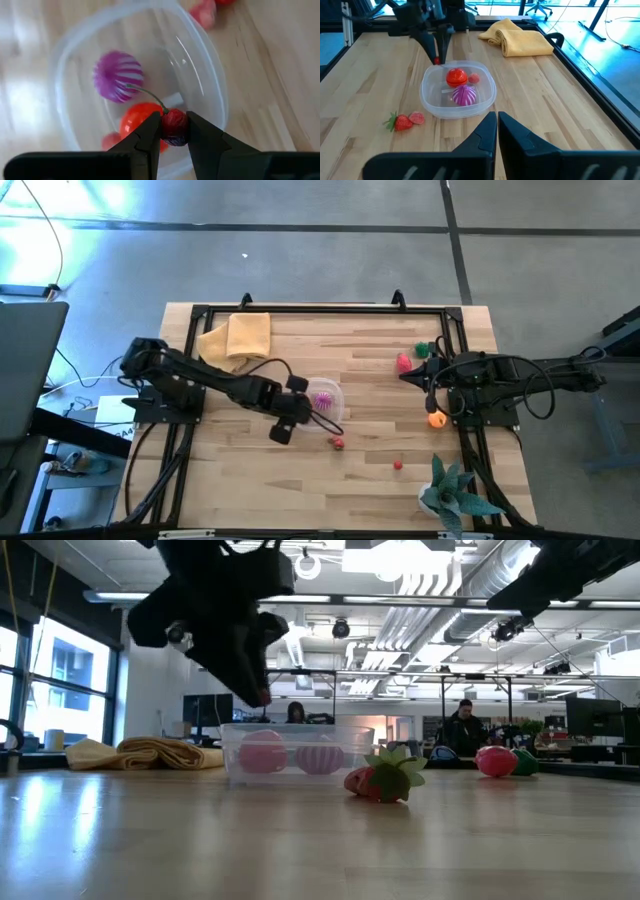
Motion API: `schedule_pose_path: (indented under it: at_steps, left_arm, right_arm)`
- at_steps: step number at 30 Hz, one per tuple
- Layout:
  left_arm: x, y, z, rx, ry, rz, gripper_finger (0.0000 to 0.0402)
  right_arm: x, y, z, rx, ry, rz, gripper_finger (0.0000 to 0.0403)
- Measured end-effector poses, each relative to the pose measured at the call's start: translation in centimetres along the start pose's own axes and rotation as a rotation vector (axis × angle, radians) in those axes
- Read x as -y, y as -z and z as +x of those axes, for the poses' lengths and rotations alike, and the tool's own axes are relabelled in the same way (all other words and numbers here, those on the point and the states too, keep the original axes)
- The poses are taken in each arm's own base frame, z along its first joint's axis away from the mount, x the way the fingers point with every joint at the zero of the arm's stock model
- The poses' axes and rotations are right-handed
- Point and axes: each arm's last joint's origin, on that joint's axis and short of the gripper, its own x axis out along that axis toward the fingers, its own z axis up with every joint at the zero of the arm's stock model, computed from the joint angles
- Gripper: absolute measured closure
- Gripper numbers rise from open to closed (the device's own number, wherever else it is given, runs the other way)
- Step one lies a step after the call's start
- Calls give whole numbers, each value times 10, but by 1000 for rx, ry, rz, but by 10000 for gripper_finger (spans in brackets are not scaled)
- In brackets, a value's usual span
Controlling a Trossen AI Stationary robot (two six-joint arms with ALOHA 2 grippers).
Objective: Pick and placing Produce into tupperware
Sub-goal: Put the left cherry into the transparent bin
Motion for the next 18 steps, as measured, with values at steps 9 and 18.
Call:
schedule_pose_path:
  at_steps: [9, 18]
  left_arm:
    - [-3, -4, 22, -45, 55, 22, 325]
    - [-6, -3, 27, -44, 62, 24, 325]
  right_arm:
    - [0, 0, 0, -1, 0, 0, 394]
    - [0, 0, 0, 2, 0, 0, 394]
